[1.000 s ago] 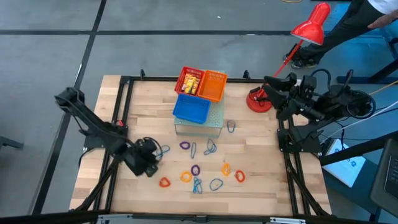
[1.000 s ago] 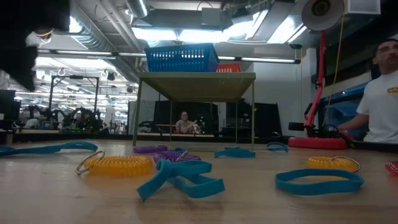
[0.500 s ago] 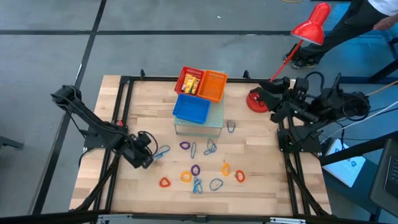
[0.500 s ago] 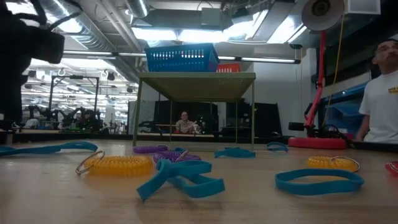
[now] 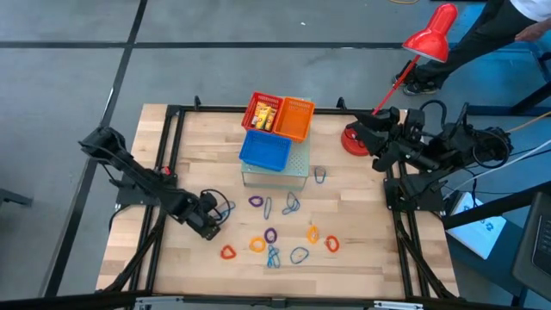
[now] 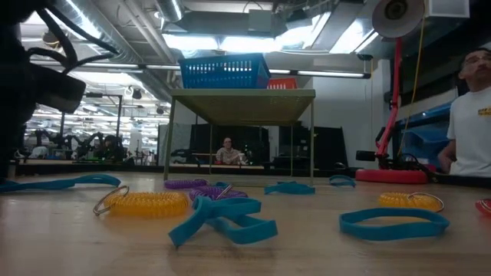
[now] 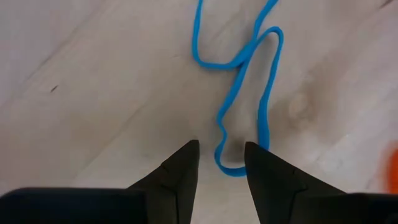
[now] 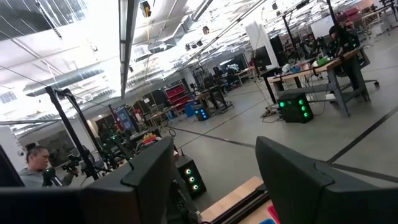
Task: Pick & Place Office Desk Supplies
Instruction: Put the blue rubber band into the blue basket on the shelf
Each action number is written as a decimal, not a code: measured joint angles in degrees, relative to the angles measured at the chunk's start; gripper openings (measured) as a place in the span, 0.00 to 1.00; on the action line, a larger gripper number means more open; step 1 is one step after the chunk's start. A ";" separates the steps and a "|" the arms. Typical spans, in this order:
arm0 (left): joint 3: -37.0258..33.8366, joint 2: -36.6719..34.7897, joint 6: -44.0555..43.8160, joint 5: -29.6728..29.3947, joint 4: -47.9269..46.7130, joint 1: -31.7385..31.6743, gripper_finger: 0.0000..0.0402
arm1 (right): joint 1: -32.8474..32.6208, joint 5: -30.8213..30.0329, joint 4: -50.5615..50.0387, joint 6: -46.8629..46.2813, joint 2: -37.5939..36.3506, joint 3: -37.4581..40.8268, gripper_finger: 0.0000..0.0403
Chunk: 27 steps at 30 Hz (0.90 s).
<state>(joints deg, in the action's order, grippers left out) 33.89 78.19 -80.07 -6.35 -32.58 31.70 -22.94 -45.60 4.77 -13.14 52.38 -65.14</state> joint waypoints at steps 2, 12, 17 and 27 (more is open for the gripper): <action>0.08 -0.44 -0.16 -0.16 -0.02 -0.43 0.33 | 0.00 0.00 -0.04 -0.41 0.00 0.00 0.57; 0.11 0.02 2.12 1.01 0.10 -2.15 0.25 | 0.00 0.04 0.00 -2.56 0.00 0.02 0.57; 0.13 0.09 1.55 0.88 -1.99 -2.21 0.13 | 0.00 0.04 0.01 -2.74 0.00 0.02 0.57; 0.11 0.40 2.30 0.28 -2.73 -2.20 0.01 | 0.00 0.04 0.01 -2.94 0.00 0.02 0.57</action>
<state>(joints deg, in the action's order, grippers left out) 34.00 78.59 -77.78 -6.07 -35.31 29.50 -22.94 -45.56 4.78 -16.08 52.38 -65.12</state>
